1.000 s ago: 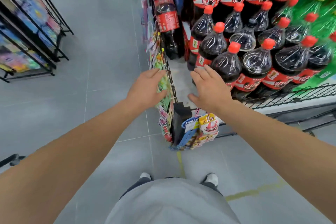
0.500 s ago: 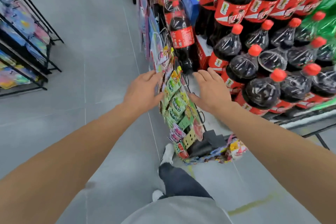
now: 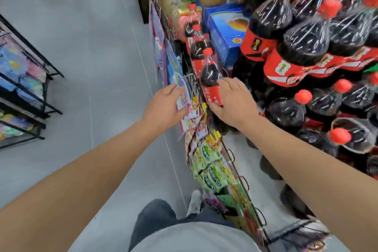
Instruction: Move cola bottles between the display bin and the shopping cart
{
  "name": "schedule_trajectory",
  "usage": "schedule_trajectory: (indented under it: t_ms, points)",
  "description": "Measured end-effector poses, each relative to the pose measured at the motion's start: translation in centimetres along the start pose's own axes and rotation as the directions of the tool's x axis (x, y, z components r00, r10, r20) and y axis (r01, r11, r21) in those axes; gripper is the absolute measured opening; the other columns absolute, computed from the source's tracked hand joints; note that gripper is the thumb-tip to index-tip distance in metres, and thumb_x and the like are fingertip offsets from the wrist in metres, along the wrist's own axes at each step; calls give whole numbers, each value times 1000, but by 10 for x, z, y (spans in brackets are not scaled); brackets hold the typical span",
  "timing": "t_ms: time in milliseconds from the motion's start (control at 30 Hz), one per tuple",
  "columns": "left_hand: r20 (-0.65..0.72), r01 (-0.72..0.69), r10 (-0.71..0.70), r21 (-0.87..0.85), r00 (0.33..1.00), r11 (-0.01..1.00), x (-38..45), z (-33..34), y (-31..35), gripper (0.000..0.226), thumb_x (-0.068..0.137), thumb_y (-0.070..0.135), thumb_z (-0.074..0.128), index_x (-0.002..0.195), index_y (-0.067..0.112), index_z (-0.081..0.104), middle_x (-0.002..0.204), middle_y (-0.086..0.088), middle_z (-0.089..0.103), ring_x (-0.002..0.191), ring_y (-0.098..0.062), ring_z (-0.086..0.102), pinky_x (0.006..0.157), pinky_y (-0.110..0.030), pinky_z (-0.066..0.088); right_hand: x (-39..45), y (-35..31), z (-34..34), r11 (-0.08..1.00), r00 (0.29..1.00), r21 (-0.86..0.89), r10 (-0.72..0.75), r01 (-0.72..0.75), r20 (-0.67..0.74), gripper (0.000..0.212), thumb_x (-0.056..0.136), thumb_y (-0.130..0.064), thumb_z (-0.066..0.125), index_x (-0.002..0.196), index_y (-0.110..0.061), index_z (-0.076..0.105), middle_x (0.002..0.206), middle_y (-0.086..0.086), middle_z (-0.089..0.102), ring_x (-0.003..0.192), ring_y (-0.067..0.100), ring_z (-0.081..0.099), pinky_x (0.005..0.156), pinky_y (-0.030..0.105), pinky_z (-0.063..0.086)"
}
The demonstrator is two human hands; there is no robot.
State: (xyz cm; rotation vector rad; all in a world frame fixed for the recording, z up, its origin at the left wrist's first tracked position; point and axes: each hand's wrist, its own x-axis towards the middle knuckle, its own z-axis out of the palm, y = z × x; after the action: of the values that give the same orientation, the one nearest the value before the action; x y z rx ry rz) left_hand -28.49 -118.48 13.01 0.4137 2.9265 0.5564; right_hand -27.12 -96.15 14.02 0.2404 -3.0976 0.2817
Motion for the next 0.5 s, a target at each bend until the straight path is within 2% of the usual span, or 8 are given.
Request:
schedule_trajectory:
  t_ms: [100,233,500]
  points:
    - [-43,-40,40,-8,998,999,37,-14,-11,69,95,36,64,155,20,35,160,-6,33,144,-31,35,114,-41,33,38,-4,-10,998,998,63,29,-26,-55,72,88,-34,75,144,4,50,142,21,55,137,40,47,124,45,26]
    - [-68,-93,91,-21,994,995,93,-28,-32,71,94,36,65,155,18,34,160,-7,33,144,-31,36,116,-41,32,91,-13,-26,996,996,88,40,-33,-79,70,94,-36,68,151,-3,43,150,14,49,144,32,38,124,36,19]
    - [-33,-252,250,-68,968,965,247,-47,-89,75,89,43,65,153,15,38,157,-15,38,143,-35,38,116,-49,35,217,-25,-24,965,971,160,222,-206,-88,66,94,-35,68,148,-6,45,147,14,50,140,35,41,118,39,28]
